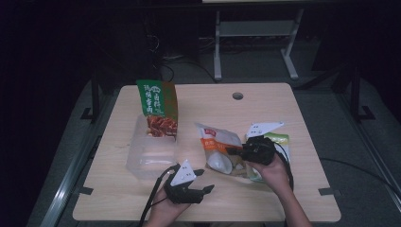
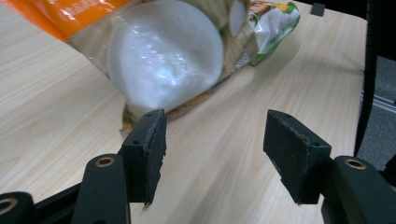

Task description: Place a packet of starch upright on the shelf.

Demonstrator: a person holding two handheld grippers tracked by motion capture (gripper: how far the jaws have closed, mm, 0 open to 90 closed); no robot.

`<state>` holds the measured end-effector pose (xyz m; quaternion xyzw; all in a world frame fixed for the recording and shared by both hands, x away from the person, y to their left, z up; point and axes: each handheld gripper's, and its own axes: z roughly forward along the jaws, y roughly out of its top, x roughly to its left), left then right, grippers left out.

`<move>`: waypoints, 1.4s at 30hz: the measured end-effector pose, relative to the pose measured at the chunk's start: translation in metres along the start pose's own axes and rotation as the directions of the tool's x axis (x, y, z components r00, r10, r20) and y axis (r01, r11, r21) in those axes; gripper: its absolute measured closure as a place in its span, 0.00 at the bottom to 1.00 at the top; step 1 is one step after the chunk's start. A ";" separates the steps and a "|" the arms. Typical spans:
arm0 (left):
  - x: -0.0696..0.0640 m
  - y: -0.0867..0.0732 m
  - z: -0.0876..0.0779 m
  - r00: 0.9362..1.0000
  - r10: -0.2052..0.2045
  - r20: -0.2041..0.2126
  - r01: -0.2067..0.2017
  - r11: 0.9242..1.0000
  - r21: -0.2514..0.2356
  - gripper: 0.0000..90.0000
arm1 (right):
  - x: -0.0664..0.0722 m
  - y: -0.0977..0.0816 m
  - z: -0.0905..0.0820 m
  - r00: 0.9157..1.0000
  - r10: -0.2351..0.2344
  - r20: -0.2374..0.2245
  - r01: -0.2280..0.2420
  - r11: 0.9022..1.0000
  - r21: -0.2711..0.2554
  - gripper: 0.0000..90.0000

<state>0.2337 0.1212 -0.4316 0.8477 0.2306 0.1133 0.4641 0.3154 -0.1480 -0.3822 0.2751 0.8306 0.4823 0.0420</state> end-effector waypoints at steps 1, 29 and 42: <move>0.000 0.000 -0.001 1.000 0.002 0.001 -0.002 1.000 -0.001 0.43 | 0.000 0.001 0.001 1.000 0.002 0.000 -0.002 1.000 -0.001 1.00; -0.004 -0.004 -0.010 0.999 0.025 0.021 -0.024 0.998 -0.052 0.41 | 0.012 0.047 0.006 1.000 -0.015 -0.007 0.015 1.000 -0.007 1.00; -0.007 -0.004 -0.009 0.999 0.030 0.031 -0.029 0.998 -0.054 0.40 | 0.023 0.084 0.012 0.998 -0.049 -0.032 0.048 0.999 -0.023 1.00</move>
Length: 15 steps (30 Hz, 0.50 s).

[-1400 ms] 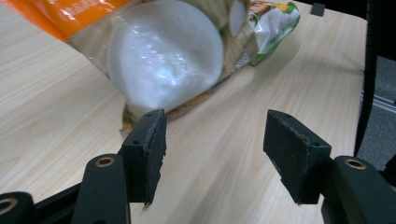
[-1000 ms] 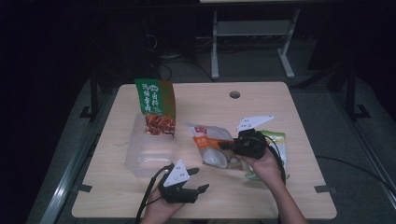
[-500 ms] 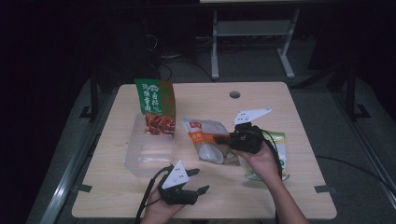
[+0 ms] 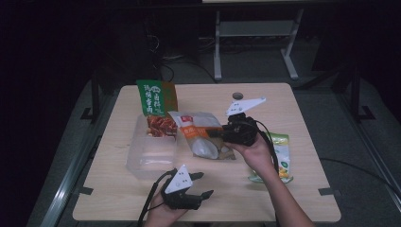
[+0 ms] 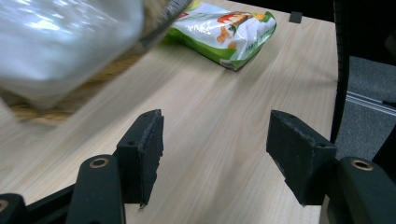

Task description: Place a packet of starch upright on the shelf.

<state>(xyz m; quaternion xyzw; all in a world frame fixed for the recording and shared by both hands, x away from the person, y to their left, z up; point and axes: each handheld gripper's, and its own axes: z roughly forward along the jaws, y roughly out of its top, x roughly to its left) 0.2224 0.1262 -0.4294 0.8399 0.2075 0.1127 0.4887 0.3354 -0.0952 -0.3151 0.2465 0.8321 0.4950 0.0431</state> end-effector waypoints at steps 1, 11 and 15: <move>0.000 0.000 0.000 1.000 0.002 0.000 -0.002 1.000 0.000 0.40 | 0.001 0.005 0.002 1.000 -0.013 -0.002 0.013 1.000 0.000 1.00; 0.000 0.001 -0.001 1.000 -0.009 0.000 0.009 1.000 -0.014 0.40 | 0.007 0.037 0.027 0.998 -0.040 -0.056 0.040 0.999 -0.002 1.00; 0.001 0.001 -0.002 1.000 -0.017 -0.003 0.017 1.000 -0.015 0.40 | 0.010 0.048 0.041 0.996 -0.052 -0.074 0.052 0.999 0.001 1.00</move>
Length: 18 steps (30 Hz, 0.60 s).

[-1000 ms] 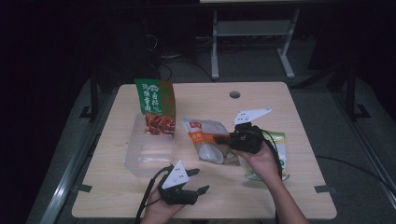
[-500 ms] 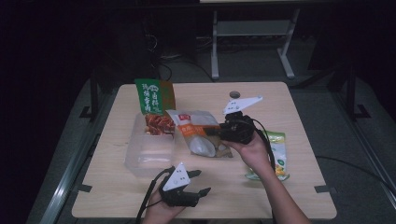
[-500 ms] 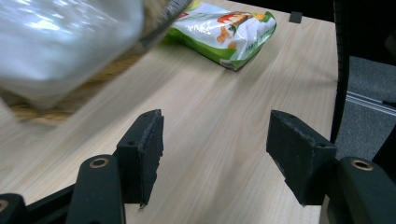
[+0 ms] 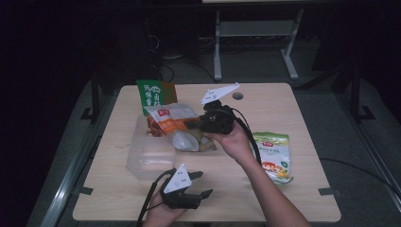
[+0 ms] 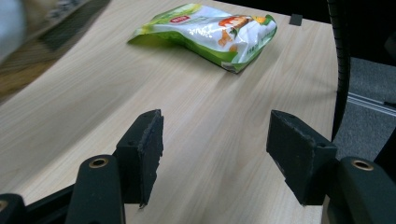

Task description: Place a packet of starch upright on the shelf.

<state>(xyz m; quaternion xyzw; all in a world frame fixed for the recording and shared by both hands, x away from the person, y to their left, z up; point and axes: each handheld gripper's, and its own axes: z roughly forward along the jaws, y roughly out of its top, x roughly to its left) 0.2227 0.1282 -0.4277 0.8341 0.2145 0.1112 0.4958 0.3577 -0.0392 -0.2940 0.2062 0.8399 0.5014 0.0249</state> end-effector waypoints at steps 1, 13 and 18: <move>0.000 0.000 0.000 1.000 -0.001 -0.002 0.001 1.000 -0.005 0.40 | 0.000 0.002 0.002 1.000 -0.002 -0.005 0.002 1.000 0.001 1.00; 0.002 0.000 -0.002 1.000 0.011 -0.004 -0.011 1.000 -0.003 0.40 | 0.001 0.023 0.047 0.998 -0.017 -0.054 0.018 1.000 0.010 1.00; 0.004 -0.001 -0.005 1.000 0.027 -0.007 -0.026 1.000 0.008 0.40 | -0.001 0.026 0.067 0.997 -0.017 -0.074 0.019 1.000 0.017 1.00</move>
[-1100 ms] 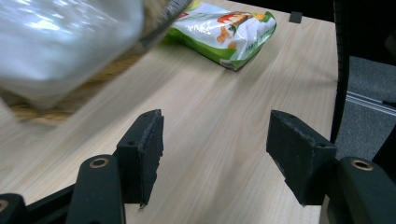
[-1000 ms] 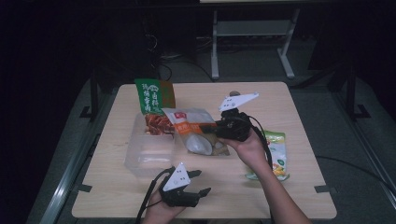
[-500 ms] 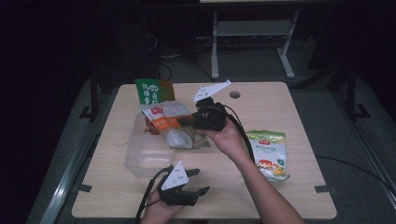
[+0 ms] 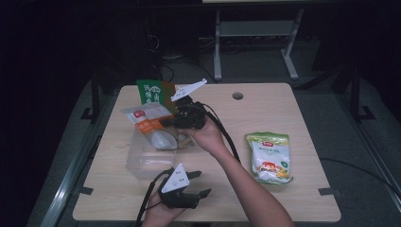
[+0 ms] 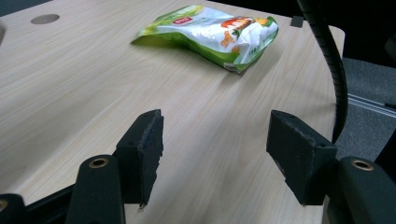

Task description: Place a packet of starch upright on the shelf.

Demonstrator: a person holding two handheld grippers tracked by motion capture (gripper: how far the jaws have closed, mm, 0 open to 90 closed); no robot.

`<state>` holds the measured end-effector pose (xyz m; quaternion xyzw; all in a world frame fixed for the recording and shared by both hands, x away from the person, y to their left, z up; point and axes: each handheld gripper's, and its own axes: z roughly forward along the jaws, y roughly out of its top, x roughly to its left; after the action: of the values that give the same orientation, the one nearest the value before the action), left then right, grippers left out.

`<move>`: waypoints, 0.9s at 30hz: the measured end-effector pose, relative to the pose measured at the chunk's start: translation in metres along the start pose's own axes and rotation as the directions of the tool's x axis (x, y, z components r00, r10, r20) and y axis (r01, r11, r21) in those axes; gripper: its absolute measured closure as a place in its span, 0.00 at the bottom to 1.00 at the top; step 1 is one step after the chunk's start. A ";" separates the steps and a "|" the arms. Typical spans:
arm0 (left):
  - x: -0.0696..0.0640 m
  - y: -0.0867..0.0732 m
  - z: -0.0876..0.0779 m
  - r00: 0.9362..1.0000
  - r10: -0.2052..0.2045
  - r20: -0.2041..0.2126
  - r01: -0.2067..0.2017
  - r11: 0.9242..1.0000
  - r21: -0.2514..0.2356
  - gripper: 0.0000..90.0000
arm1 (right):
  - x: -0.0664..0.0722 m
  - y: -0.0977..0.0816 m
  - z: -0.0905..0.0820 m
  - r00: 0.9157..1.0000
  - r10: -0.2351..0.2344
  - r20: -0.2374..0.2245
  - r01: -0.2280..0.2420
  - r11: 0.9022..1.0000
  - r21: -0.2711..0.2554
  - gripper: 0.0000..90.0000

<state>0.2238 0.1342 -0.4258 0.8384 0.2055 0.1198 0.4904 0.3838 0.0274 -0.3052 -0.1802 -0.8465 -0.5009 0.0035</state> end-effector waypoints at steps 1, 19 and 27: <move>0.000 0.000 0.000 1.000 0.001 -0.002 -0.001 1.000 0.001 0.40 | -0.001 0.000 0.004 1.000 -0.007 -0.005 0.007 1.000 0.002 1.00; 0.006 -0.003 -0.005 1.000 -0.017 -0.006 0.018 0.999 0.044 0.39 | -0.012 0.003 0.062 0.997 0.043 -0.067 -0.042 0.999 0.018 1.00; 0.008 -0.010 -0.009 0.999 -0.032 -0.011 0.032 0.999 0.040 0.39 | -0.017 -0.008 0.084 0.996 0.074 -0.054 -0.072 0.997 0.040 1.00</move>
<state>0.2248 0.1496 -0.4302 0.8440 0.2237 0.1123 0.4744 0.4114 0.0902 -0.3573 -0.1970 -0.8483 -0.4892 0.0484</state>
